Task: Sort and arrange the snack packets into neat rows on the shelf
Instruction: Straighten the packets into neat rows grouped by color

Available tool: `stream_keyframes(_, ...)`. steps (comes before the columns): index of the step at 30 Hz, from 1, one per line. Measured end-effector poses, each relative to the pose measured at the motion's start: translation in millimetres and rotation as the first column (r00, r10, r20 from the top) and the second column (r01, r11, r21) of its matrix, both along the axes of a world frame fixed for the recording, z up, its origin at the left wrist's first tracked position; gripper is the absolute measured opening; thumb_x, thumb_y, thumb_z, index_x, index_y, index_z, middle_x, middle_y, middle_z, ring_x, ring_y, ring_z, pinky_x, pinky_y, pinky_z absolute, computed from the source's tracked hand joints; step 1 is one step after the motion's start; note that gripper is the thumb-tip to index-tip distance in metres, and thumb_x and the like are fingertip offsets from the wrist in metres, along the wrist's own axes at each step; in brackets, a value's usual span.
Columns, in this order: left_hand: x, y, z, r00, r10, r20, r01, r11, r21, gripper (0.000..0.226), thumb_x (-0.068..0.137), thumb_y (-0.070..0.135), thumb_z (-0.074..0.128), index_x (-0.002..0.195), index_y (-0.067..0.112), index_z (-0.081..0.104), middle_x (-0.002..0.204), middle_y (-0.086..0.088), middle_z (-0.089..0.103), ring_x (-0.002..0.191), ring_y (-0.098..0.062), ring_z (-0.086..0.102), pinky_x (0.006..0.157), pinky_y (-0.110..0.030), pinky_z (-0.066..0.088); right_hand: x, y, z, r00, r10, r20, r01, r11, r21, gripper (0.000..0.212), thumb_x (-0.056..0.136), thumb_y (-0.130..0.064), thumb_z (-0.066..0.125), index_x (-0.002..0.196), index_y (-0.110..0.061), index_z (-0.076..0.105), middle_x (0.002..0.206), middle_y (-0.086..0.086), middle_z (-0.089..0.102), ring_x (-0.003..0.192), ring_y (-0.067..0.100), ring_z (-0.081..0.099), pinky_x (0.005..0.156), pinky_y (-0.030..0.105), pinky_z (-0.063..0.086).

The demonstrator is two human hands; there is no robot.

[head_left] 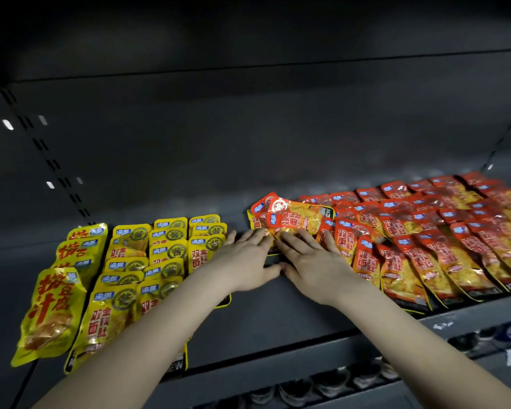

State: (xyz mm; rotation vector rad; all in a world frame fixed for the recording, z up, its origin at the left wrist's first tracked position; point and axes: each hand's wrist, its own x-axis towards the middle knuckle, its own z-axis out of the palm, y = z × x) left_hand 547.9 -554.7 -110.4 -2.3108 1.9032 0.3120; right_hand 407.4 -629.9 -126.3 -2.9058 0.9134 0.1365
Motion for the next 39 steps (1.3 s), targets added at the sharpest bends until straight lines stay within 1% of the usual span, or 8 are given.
stream_keyframes(13,-4.1,9.7,-0.1,1.000,0.010,0.006,-0.010,0.998,0.061,0.070,0.097,0.056,0.023,0.152,0.016,0.007,0.159,-0.001,-0.009,0.146,-0.014,-0.006,0.119,-0.042,-0.004,-0.5,4.0,-1.9,0.998,-0.061,-0.001,0.061,0.998,-0.020,0.055,0.098,-0.051,0.014,0.149,-0.032,0.007,0.158,-0.008,-0.001,0.145,0.020,-0.010,0.113,0.056,-0.009)
stream_keyframes(20,-8.4,34.4,-2.4,0.999,-0.003,0.039,0.000,0.997,0.072,0.073,0.096,0.058,0.022,0.152,0.016,0.003,0.159,-0.001,-0.011,0.147,-0.015,-0.006,0.119,-0.043,-0.005,-4.2,23.5,-2.4,0.997,-0.029,0.068,0.032,0.998,-0.046,0.052,0.098,-0.050,0.020,0.147,-0.033,0.020,0.158,-0.008,0.000,0.145,0.017,-0.010,0.112,0.057,-0.010)
stream_keyframes(23,-13.6,44.9,-2.6,0.999,-0.001,0.037,-0.001,0.998,0.067,0.073,0.096,0.058,0.023,0.152,0.017,0.003,0.159,0.000,-0.013,0.146,-0.015,-0.007,0.119,-0.042,-0.007,-7.5,35.4,-2.7,0.995,-0.007,0.095,0.013,0.998,-0.062,0.060,0.095,-0.056,0.010,0.146,-0.030,0.024,0.158,-0.009,0.002,0.145,0.016,-0.008,0.111,0.054,-0.012)
stream_keyframes(25,-17.3,52.6,-3.5,1.000,-0.002,0.030,0.000,0.998,0.064,0.073,0.096,0.058,0.023,0.152,0.017,0.002,0.158,0.000,-0.014,0.146,-0.015,-0.008,0.118,-0.042,-0.008,-11.5,44.2,-5.0,0.992,0.018,0.125,-0.009,0.997,-0.076,0.082,0.079,-0.060,-0.007,0.146,-0.027,0.026,0.158,-0.008,0.008,0.146,0.016,-0.004,0.112,0.053,-0.010)
stream_keyframes(27,-21.5,60.6,-5.8,0.999,-0.013,0.031,0.011,0.999,0.052,0.074,0.096,0.058,0.023,0.152,0.017,0.000,0.158,-0.001,-0.015,0.146,-0.014,-0.009,0.118,-0.042,-0.007,-17.3,51.0,-7.7,0.985,0.033,0.167,-0.021,0.997,-0.070,0.090,0.073,-0.059,-0.010,0.145,-0.024,0.031,0.156,-0.007,0.018,0.146,0.017,0.003,0.113,0.052,-0.008)
stream_keyframes(31,-31.0,75.9,-10.7,1.000,-0.014,0.002,0.014,1.000,0.021,0.073,0.096,0.057,0.023,0.152,0.017,-0.001,0.158,0.000,-0.017,0.146,-0.013,-0.011,0.118,-0.042,-0.007,-28.0,58.1,-11.2,0.969,0.049,0.241,-0.030,0.996,-0.081,0.074,0.085,-0.055,0.008,0.133,-0.021,0.052,0.142,-0.004,0.047,0.140,0.020,0.028,0.112,0.054,0.005)
stream_keyframes(36,-40.3,90.7,-13.3,0.999,0.004,-0.045,-0.006,0.999,-0.034,0.068,0.097,0.055,0.022,0.152,0.020,0.002,0.158,0.003,-0.016,0.145,-0.009,-0.013,0.117,-0.038,-0.012,-39.1,66.1,-17.1,0.970,0.032,0.243,0.000,0.992,-0.128,0.071,0.095,-0.055,0.006,0.115,-0.024,0.066,0.123,-0.006,0.063,0.126,0.023,0.050,0.100,0.058,0.031)
stream_keyframes(39,-47.0,97.1,-14.8,0.998,0.021,-0.066,-0.025,0.998,-0.058,0.067,0.097,0.055,0.021,0.152,0.021,0.003,0.158,0.005,-0.016,0.144,-0.007,-0.013,0.116,-0.036,-0.013,-44.4,69.7,-21.1,0.971,0.039,0.234,-0.004,0.989,-0.148,0.070,0.096,-0.053,0.006,0.113,-0.023,0.067,0.120,-0.005,0.064,0.122,0.022,0.054,0.097,0.055,0.035)
